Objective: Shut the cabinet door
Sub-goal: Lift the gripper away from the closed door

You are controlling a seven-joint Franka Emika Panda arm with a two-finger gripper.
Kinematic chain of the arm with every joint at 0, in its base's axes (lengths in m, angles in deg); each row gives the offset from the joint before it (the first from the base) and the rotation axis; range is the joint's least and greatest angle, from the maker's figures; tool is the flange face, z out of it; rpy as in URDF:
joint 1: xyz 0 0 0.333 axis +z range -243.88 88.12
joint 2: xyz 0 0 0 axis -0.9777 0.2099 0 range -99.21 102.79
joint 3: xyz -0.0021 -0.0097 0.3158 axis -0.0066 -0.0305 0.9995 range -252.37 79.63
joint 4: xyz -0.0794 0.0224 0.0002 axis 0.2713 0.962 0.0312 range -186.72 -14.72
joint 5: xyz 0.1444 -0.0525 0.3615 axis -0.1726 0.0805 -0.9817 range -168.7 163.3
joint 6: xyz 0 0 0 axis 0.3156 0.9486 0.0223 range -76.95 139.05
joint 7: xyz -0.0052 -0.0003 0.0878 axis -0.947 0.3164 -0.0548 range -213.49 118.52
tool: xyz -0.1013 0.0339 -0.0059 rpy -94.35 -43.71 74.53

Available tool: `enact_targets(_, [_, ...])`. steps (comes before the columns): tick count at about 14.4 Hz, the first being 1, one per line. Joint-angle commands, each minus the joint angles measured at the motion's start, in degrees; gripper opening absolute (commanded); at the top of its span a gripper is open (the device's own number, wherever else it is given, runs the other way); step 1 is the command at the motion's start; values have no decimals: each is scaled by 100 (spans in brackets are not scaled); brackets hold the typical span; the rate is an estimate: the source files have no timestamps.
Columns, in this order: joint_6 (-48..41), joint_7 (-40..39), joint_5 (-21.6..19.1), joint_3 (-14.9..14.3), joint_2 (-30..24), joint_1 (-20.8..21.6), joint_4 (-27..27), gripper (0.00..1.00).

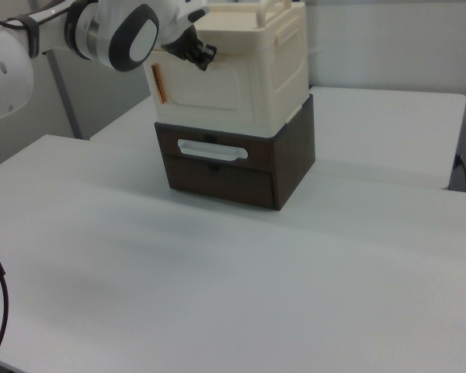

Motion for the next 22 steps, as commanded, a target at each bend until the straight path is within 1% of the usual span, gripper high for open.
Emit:
enact_targets(1, [594,-396,-37,-46,68,103,-53,0])
enact_targets(3, [640,-660,-55,-46,95,103,-53,0])
enact_targets(7, [605,-844,-81,-46,42,77,-105,0])
enact_targets(8, [544,-898,-81,-46,16,68,-149,0])
enact_targets(9, [343,-907,-29,-55,-89,59,-324,0])
enact_targets(11, [-244,-916,15,-98,-334,59,-562,0])
enact_targets(12, [-727,-916,76,-116,-466,51,-615,0])
enact_targets(14, [-1641,-907,295,-125,-547,59,-607,0])
enact_targets(16, [-2266,-872,524,-125,-651,68,-615,0])
enact_targets(18, [-3074,-863,630,-143,-853,51,-642,0])
enact_targets(20, [-3691,-854,753,-151,-1047,-2,-651,0])
enact_targets(21, [-3902,-811,893,-143,-1135,6,-685,0])
enact_targets(22, [-4235,-488,1129,-151,-1249,24,-703,0])
